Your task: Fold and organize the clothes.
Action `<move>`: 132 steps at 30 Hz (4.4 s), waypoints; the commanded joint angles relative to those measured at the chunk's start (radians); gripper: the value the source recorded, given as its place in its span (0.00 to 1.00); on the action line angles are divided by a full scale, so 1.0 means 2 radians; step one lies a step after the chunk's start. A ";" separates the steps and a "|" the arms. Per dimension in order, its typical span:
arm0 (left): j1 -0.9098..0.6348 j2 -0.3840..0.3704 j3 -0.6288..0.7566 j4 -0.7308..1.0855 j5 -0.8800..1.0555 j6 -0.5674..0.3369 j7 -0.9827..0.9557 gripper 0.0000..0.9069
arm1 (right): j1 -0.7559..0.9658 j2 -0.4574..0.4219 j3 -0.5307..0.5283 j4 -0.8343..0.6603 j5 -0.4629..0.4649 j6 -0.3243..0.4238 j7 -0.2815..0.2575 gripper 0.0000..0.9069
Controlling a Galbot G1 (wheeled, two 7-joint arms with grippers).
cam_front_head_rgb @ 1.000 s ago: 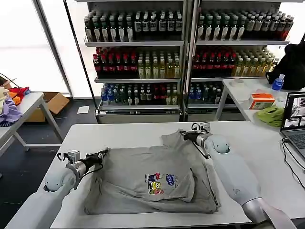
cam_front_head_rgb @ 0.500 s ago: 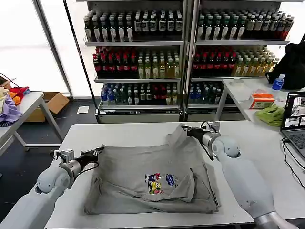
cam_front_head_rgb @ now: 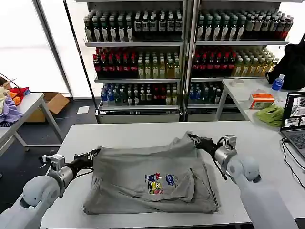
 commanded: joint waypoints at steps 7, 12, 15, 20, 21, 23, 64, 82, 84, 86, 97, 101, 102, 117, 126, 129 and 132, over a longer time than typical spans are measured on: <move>0.184 0.013 -0.079 -0.109 0.021 0.022 0.004 0.01 | -0.210 -0.012 0.102 0.132 -0.012 0.001 -0.007 0.00; 0.211 -0.005 -0.081 -0.117 0.046 0.021 0.006 0.02 | -0.256 -0.010 0.108 0.147 -0.033 0.006 -0.014 0.00; 0.217 -0.012 -0.080 -0.117 0.056 0.021 0.006 0.02 | -0.271 -0.003 0.109 0.148 -0.048 0.015 -0.018 0.00; 0.228 -0.018 -0.081 -0.116 0.092 0.023 0.012 1.00 | -0.281 0.005 0.109 0.148 -0.074 0.016 -0.018 1.00; 0.228 -0.020 -0.081 -0.116 0.100 0.023 0.014 1.00 | -0.282 0.005 0.109 0.149 -0.079 0.016 -0.016 1.00; 0.229 -0.026 -0.082 -0.118 0.111 0.022 0.012 1.00 | -0.279 0.008 0.112 0.150 -0.076 0.016 -0.007 1.00; 0.234 -0.238 -0.018 -0.106 0.175 -0.100 -0.148 0.83 | -0.335 0.036 0.177 0.115 -0.150 0.369 -0.014 1.00; 0.244 -0.242 -0.016 -0.077 0.200 -0.131 -0.124 0.01 | -0.339 0.039 0.178 0.122 -0.126 0.363 -0.008 1.00; 0.242 -0.242 -0.016 -0.072 0.200 -0.133 -0.123 0.01 | -0.339 0.039 0.178 0.126 -0.116 0.359 -0.007 1.00; 0.242 -0.242 -0.017 -0.069 0.198 -0.133 -0.122 0.01 | -0.339 0.040 0.180 0.129 -0.114 0.358 -0.007 1.00; 0.229 -0.246 -0.038 -0.056 0.195 -0.150 -0.111 0.01 | -0.333 0.041 0.186 0.133 -0.084 0.346 0.013 1.00; 0.227 -0.232 -0.067 -0.059 0.196 -0.165 -0.088 0.01 | -0.331 0.039 0.189 0.136 -0.081 0.345 0.020 1.00; 0.227 -0.229 -0.081 -0.060 0.194 -0.164 -0.085 0.01 | -0.331 0.038 0.190 0.137 -0.080 0.344 0.022 1.00; 0.205 -0.091 -0.292 0.003 0.175 -0.176 0.060 0.00 | -0.321 0.033 0.172 0.147 -0.101 0.330 0.042 1.00; 0.182 -0.028 -0.318 0.037 0.149 -0.160 0.089 0.01 | -0.325 0.030 0.174 0.173 -0.104 0.325 0.048 1.00; 0.176 -0.019 -0.314 0.033 0.111 -0.149 0.091 0.01 | -0.327 0.031 0.177 0.184 -0.104 0.321 0.050 1.00; 0.178 -0.023 -0.300 -0.002 0.033 -0.118 0.082 0.01 | -0.330 0.031 0.180 0.190 -0.103 0.319 0.051 1.00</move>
